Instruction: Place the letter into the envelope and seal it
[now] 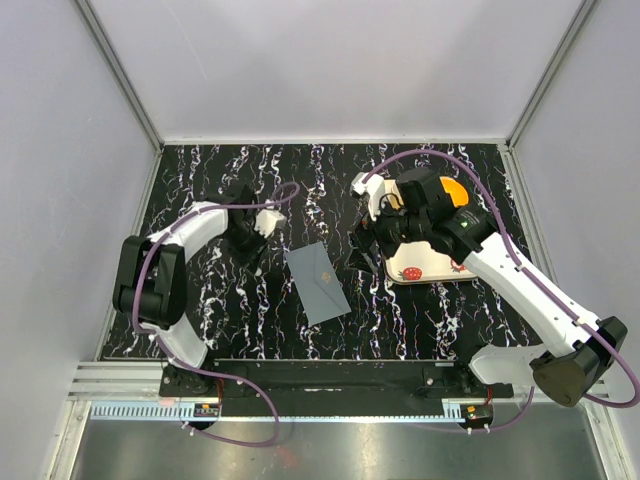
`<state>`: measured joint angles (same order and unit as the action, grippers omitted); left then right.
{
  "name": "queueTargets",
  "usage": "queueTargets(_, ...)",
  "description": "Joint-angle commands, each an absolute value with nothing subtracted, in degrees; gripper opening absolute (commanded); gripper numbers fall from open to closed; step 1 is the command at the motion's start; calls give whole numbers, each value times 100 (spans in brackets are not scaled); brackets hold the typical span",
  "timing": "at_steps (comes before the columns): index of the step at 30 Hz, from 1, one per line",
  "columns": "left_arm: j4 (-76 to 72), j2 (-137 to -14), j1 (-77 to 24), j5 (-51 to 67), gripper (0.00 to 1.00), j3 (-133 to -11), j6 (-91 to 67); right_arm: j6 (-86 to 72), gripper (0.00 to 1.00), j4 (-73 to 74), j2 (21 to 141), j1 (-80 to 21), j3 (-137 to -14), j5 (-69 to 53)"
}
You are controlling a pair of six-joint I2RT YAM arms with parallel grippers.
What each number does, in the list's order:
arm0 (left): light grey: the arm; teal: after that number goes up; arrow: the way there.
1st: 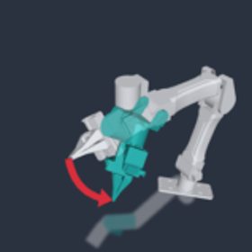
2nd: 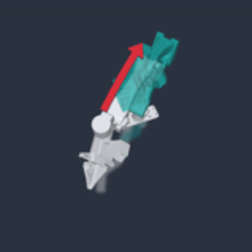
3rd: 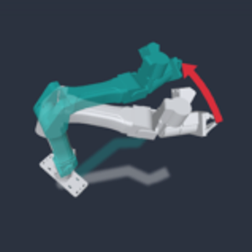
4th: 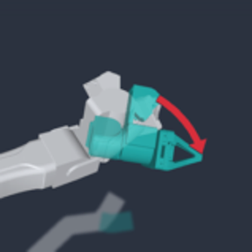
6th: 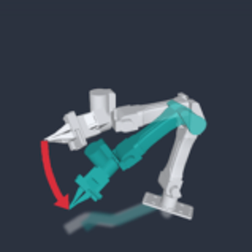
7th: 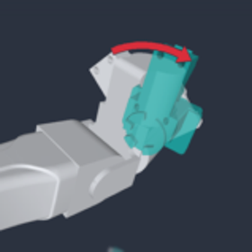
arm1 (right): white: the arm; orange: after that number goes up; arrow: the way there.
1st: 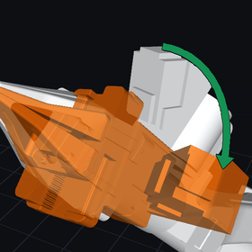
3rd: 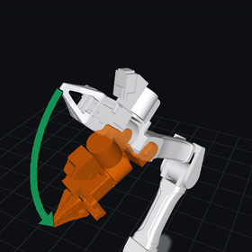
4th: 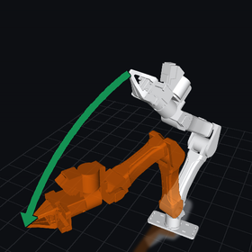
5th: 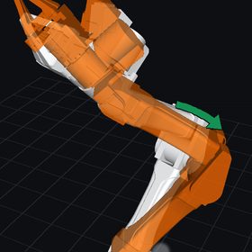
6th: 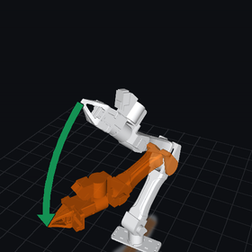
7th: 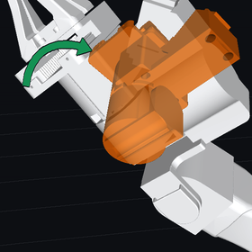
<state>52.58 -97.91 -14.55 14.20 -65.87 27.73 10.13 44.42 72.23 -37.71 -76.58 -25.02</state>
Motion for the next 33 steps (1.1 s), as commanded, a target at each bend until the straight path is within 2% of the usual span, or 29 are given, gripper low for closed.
queueTargets(1,4282,-9194,-1310,2144,0,-6636,2584,932,98,4359,7145,-3683,-7708,-2549)
queueTargets(8,2700,-9588,-1301,1768,0,-6846,1970,896,98,4351,7233,-3656,-7699,-2523)
queueTargets(13,2646,-10457,-1275,1380,0,-7671,1705,932,98,4359,7172,-3639,-7629,-2487)
queueTargets(20,2417,-10749,-1099,1160,0,-7726,1802,967,98,4368,7066,-3604,-7506,-2496)
queueTargets(27,2874,-10907,-1055,1187,14,-7612,1978,941,98,4360,7137,-3595,-7541,-2540)
queueTargets(28,2935,-10907,-1046,1204,21,-7577,2047,940,98,4368,7128,-3603,-7550,-2540)
queueTargets(31,3014,-10890,-1037,1204,33,-7497,2135,958,98,4359,7137,-3586,-7576,-2531)
queueTargets(33,3050,-10916,-1037,1195,36,-7471,2171,967,98,4368,7137,-3595,-7585,-2531)
